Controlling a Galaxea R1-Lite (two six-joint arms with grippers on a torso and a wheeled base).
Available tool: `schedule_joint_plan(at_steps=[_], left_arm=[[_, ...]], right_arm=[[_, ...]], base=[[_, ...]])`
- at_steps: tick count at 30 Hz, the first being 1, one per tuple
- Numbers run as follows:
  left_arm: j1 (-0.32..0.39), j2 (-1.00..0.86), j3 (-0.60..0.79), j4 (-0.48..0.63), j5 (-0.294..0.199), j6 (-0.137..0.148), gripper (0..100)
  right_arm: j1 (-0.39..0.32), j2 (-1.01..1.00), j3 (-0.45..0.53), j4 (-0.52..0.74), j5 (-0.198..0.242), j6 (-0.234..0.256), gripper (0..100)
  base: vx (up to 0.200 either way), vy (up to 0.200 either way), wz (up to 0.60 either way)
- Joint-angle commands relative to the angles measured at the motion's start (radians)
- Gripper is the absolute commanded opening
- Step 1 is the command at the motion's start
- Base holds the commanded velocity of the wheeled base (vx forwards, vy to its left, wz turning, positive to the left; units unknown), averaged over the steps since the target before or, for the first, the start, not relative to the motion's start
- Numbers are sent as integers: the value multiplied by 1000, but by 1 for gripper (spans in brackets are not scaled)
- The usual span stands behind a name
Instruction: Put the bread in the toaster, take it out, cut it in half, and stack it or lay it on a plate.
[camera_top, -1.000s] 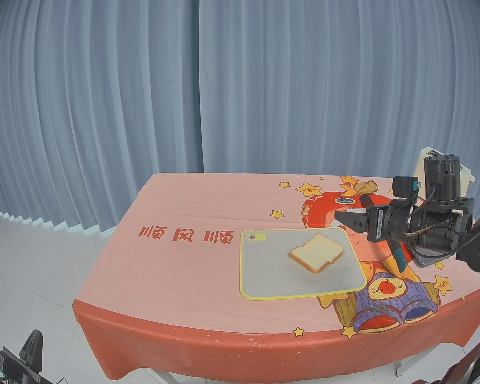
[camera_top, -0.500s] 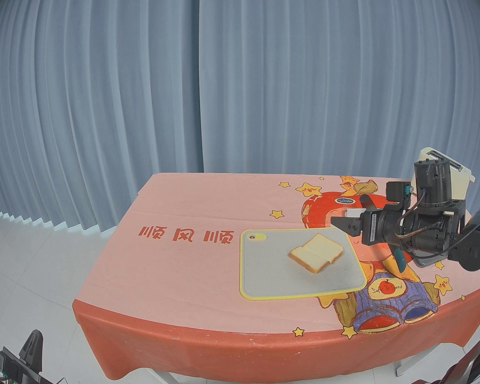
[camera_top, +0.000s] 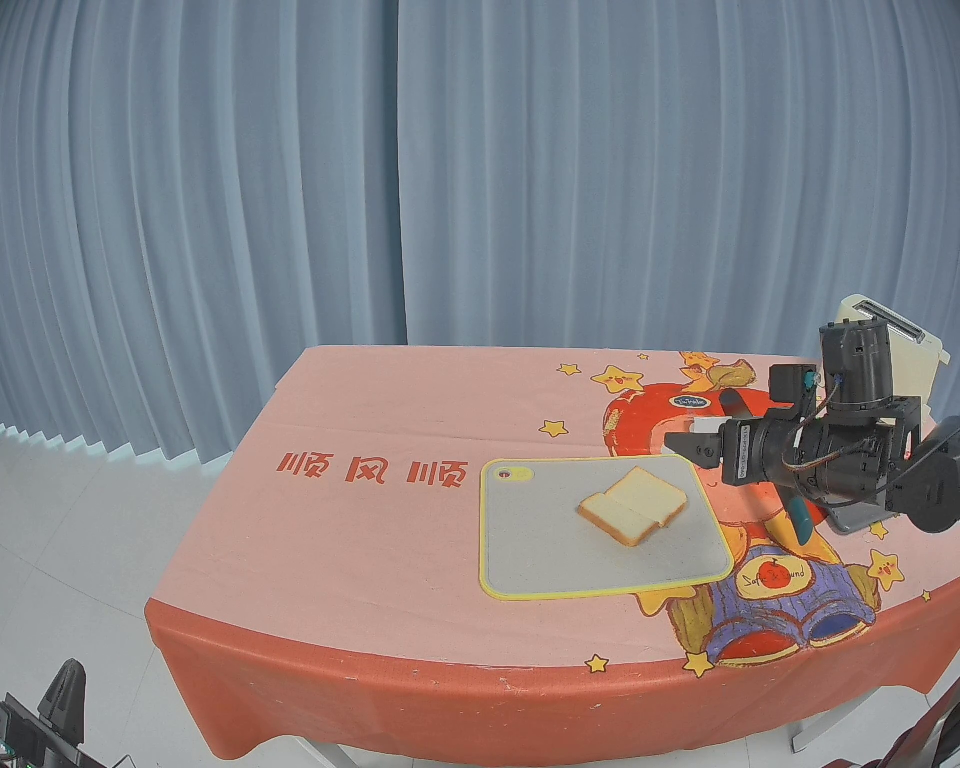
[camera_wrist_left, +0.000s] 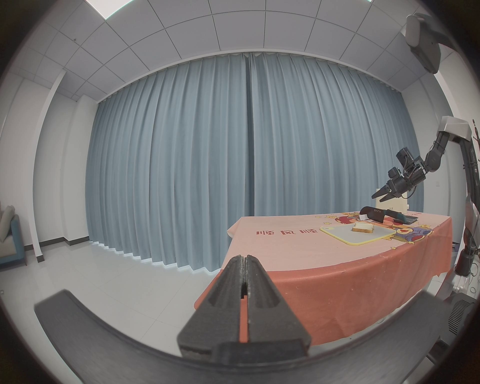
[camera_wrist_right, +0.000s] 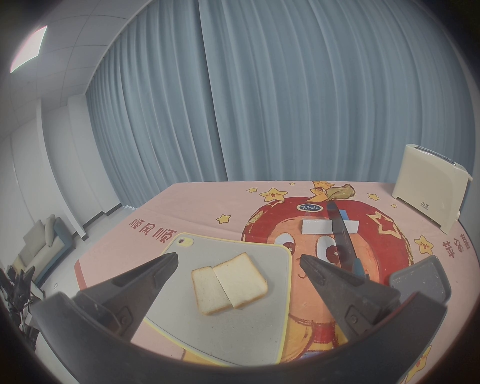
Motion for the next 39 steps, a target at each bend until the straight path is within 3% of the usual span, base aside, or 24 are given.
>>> schedule_joint_plan(at_steps=[1, 23, 39], left_arm=[[0, -2, 18, 0, 1, 0, 0], [0, -2, 18, 0, 1, 0, 0], [0, -2, 18, 0, 1, 0, 0]], right_arm=[[-5, 10, -1, 0, 1, 0, 100], [-23, 148, -3, -12, -21, -3, 100], [-13, 176, -5, -15, -124, -5, 100]], base=[[0, 0, 0], [0, 0, 0], [0, 0, 0]])
